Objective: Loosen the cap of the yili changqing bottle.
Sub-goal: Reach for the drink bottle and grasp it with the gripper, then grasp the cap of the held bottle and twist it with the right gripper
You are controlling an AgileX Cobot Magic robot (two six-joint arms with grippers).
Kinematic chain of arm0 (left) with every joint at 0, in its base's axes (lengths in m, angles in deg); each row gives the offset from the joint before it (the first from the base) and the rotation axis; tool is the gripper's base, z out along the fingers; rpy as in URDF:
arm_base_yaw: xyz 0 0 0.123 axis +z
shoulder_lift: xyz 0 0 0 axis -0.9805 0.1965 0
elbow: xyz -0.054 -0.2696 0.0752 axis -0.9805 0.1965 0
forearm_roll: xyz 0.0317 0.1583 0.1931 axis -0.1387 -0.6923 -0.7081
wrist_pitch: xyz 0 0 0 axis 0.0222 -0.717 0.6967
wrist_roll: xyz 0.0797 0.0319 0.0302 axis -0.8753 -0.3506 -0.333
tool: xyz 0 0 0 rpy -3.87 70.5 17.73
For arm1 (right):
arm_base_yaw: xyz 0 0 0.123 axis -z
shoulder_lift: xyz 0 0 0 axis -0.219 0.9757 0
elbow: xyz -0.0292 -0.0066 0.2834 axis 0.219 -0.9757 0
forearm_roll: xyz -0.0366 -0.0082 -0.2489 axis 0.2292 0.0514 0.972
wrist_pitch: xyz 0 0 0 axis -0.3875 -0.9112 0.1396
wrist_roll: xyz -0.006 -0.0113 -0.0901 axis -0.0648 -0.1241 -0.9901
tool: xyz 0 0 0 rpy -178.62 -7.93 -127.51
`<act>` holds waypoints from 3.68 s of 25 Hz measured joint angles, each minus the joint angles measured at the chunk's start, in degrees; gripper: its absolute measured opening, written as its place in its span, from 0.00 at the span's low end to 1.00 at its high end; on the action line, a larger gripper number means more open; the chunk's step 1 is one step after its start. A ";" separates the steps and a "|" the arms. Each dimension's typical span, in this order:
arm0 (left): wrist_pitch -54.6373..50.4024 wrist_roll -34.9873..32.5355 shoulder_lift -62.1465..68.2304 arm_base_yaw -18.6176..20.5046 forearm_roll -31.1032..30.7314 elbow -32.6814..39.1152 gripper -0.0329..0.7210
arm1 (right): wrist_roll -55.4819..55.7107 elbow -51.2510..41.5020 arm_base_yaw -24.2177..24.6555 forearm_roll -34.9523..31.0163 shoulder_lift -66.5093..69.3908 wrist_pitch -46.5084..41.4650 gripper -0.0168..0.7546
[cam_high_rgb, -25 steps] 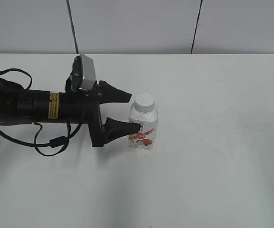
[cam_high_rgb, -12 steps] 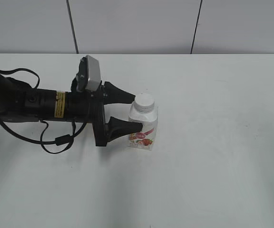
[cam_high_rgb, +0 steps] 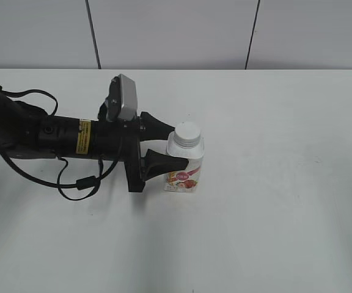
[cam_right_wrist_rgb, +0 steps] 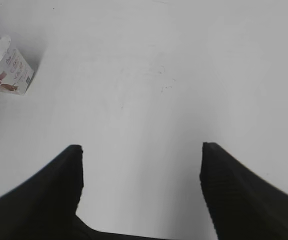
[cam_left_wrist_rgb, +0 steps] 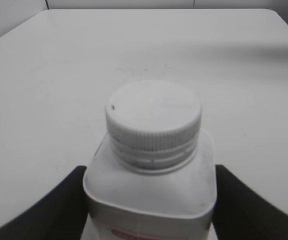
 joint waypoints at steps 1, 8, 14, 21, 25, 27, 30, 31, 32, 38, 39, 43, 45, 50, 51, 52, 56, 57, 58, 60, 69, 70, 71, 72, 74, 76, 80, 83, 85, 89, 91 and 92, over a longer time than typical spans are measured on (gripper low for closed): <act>-0.05 0.00 0.00 0.00 0.05 0.00 0.63 | 0.00 0.06 0.00 -0.11 0.17 0.17 0.76; -0.05 0.00 0.00 0.00 0.10 0.00 0.63 | -0.07 4.35 0.00 -2.93 9.55 -1.92 0.76; -0.05 0.00 0.00 0.00 0.10 0.00 0.63 | 2.35 10.48 0.00 -2.99 24.03 -5.29 0.76; -0.05 0.00 0.00 0.00 0.10 0.00 0.63 | 2.89 16.60 0.00 -3.20 38.43 -7.90 0.76; -0.05 0.00 0.00 0.00 0.10 0.00 0.63 | 2.96 19.43 0.00 -3.24 46.38 -8.23 0.76; -0.05 0.00 0.00 0.00 0.10 0.00 0.63 | 2.90 21.47 0.00 -3.24 50.14 -8.23 0.76; -0.05 0.00 0.00 0.00 0.10 0.00 0.63 | 2.86 24.82 0.00 -3.19 55.06 -8.23 0.76; -0.05 0.00 0.00 0.00 0.10 0.00 0.63 | 2.86 26.22 0.00 -3.13 56.50 -8.23 0.76; -0.05 0.00 0.00 0.00 0.10 0.00 0.63 | 2.86 27.44 0.00 -3.07 58.21 -8.23 0.76; -0.05 0.00 0.00 0.00 0.10 0.00 0.63 | 3.51 36.97 -0.31 -3.09 67.96 -11.53 0.71; -0.05 0.00 0.00 0.00 0.10 0.00 0.63 | 3.58 38.27 -0.59 -3.15 69.49 -11.91 0.71; 0.00 0.00 0.00 0.00 0.10 0.00 0.63 | 3.64 44.14 -3.20 -3.15 74.45 -12.24 0.70; 0.00 0.00 0.00 0.00 0.10 0.00 0.63 | 4.07 47.14 -5.51 -3.15 76.41 -12.24 0.70; 0.00 0.05 0.00 0.00 0.10 0.00 0.63 | 5.83 53.06 -12.93 -3.15 79.92 -12.29 0.70; 0.00 0.05 0.00 0.00 0.10 0.00 0.63 | 6.16 54.20 -14.64 -3.22 80.65 -12.29 0.70; 0.00 0.05 0.00 0.00 0.10 0.00 0.63 | 6.46 55.18 -16.35 -3.22 81.18 -12.29 0.70; 0.00 0.05 0.00 0.00 0.10 0.00 0.63 | 7.59 57.24 -22.62 -3.39 82.56 -12.30 0.70; 0.00 0.05 0.00 0.00 0.10 0.00 0.63 | 7.72 57.25 -23.82 -3.53 82.63 -12.36 0.70; 0.00 0.05 0.00 0.00 0.10 0.00 0.63 | 7.94 57.27 -25.17 -3.60 82.80 -12.35 0.70; 0.00 0.05 0.00 0.00 0.10 0.00 0.63 | 8.31 57.39 -27.39 -3.76 83.27 -12.42 0.70; -0.03 0.05 0.00 0.00 0.10 0.00 0.63 | 8.68 57.87 -31.04 -5.40 86.21 -12.60 0.70; -0.03 0.05 0.00 0.00 0.10 0.00 0.63 | 8.68 58.00 -31.10 -5.40 86.44 -12.43 0.70; -0.03 0.05 0.00 0.00 0.10 0.00 0.63 | 8.68 58.12 -31.23 -5.40 86.64 -12.02 0.70; -0.03 0.05 0.00 0.00 0.10 0.00 0.63 | 8.68 58.17 -31.35 -5.46 86.76 -11.62 0.70; -0.03 0.05 0.00 0.00 0.10 0.00 0.63 | 8.68 58.17 -31.50 -5.51 87.00 -11.05 0.70; -0.03 0.05 0.00 0.00 0.10 0.00 0.63 | 8.68 58.23 -31.55 -5.51 87.37 -10.56 0.70; -0.03 0.05 0.00 0.00 0.10 0.00 0.63 | 8.68 59.40 -31.55 -5.51 89.30 -10.40 0.70; -0.03 0.05 0.00 0.00 0.10 0.00 0.63 | 8.61 60.83 -31.55 -5.51 91.07 -10.30 0.70; -0.03 0.05 0.00 0.00 0.10 0.00 0.63 | 8.62 61.11 -31.55 -5.51 91.70 -10.25 0.70; -0.03 0.05 0.00 0.00 0.10 0.00 0.63 | 8.62 61.11 -31.55 -5.04 91.75 -11.01 0.70; -0.03 0.05 0.00 0.00 0.10 0.00 0.63 | 8.62 61.11 -31.55 -4.84 91.88 -11.98 0.70; -0.03 0.05 0.00 0.00 0.10 0.00 0.63 | 8.62 61.11 -31.55 -4.84 91.99 -12.18 0.70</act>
